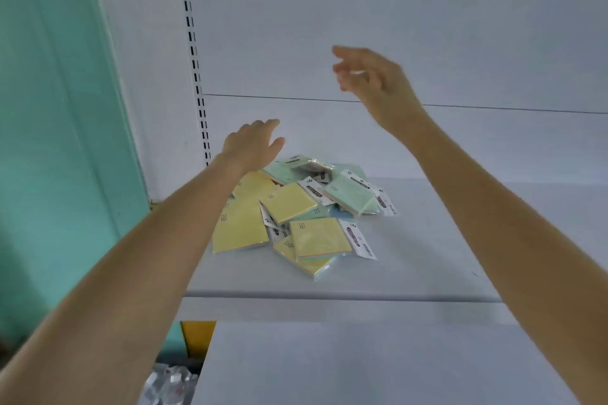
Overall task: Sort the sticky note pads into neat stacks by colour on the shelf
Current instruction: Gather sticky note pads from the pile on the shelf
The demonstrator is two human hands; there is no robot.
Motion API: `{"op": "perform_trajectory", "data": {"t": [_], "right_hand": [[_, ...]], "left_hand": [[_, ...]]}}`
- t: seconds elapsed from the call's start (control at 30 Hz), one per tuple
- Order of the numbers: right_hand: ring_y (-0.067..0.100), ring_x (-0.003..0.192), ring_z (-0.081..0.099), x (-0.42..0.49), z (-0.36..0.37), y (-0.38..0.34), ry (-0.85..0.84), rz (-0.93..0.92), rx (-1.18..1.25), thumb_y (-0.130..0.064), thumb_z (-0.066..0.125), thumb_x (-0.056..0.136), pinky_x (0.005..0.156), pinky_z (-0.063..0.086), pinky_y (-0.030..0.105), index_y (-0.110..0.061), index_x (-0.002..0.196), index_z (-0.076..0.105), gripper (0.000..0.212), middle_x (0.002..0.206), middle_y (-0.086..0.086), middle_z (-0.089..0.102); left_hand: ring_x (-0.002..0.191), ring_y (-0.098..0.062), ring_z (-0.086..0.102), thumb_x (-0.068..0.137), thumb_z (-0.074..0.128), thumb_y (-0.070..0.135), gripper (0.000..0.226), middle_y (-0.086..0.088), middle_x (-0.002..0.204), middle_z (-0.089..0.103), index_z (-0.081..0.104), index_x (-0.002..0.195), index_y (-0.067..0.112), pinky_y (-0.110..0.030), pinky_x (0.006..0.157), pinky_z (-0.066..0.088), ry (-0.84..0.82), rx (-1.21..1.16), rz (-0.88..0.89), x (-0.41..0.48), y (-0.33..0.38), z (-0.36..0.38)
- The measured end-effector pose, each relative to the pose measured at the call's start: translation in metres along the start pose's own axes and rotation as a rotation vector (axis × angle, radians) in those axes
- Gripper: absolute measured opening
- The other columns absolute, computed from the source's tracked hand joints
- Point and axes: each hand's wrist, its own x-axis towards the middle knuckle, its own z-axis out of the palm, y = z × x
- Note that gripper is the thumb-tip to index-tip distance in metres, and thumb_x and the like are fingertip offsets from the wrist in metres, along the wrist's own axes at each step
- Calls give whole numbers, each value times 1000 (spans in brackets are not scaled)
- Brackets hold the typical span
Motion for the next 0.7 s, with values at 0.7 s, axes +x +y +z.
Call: {"op": "perform_trajectory", "data": {"t": [0.7], "right_hand": [[28,101,56,-87,8,113,-198,932,-541,-45,66,76,72,45,29,-14,131,42,67,125,8,55]], "left_hand": [[103,-19,49,73,75,36,72,-12,130,51,40,135,22,-26,84,38,-333,-300,7,-15,9,32]]}}
